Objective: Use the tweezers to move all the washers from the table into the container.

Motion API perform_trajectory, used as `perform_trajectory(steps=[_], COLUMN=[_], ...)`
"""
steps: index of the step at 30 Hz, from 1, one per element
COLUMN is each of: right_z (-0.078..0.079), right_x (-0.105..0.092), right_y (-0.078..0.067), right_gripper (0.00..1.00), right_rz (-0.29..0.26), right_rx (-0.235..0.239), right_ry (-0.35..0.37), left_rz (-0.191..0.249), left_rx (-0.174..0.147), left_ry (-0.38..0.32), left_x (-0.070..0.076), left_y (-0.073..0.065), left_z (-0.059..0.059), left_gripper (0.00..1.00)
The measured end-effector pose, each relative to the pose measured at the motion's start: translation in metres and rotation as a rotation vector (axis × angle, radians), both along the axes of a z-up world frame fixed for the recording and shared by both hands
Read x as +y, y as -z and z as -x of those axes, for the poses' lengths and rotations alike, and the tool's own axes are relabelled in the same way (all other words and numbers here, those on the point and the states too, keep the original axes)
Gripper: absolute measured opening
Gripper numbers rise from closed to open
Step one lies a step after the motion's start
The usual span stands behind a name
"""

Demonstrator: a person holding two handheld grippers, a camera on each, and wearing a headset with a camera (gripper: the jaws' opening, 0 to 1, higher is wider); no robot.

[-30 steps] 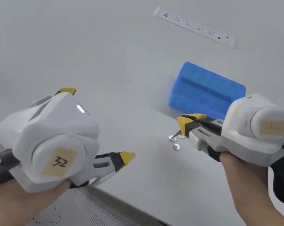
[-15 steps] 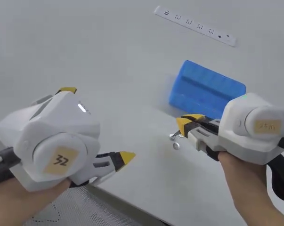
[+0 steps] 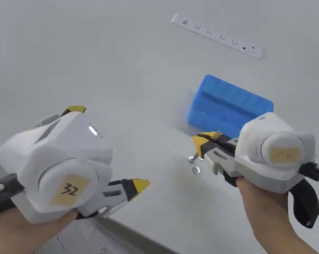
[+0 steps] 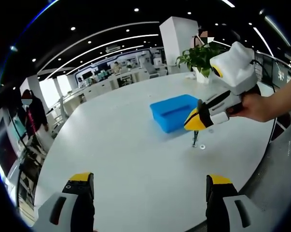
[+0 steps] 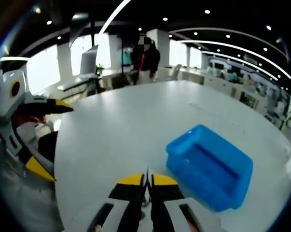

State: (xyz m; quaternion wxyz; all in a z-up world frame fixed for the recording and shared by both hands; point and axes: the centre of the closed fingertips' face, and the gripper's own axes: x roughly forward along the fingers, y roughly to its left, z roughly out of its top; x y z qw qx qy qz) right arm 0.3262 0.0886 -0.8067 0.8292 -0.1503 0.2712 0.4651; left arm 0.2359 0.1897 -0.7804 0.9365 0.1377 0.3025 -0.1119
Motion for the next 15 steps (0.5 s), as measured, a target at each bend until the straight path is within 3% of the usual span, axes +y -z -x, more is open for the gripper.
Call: perform_trajectory(steps=[5,9,15], right_z=[0.002,0.0,-0.002], right_x=[0.006,0.005,-0.006], right_y=[0.0,0.0,-0.001], right_gripper=[0.01,0.01,0.01], right_rz=[-0.004,-0.005,-0.035], right_rx=[-0.011,0.009,0.077], right_ry=[-0.008,0.005,0.058], left_rz=[-0.002,-0.001,0.002], left_rx=[0.001,0.001,-0.002], left_ry=[0.002,0.003,0.007], left_x=[0.0,-0.001,-0.001], left_y=[0.0,0.0,0.0], left_z=[0.0,0.001,0.001], left_gripper=[0.99,0.99,0.99])
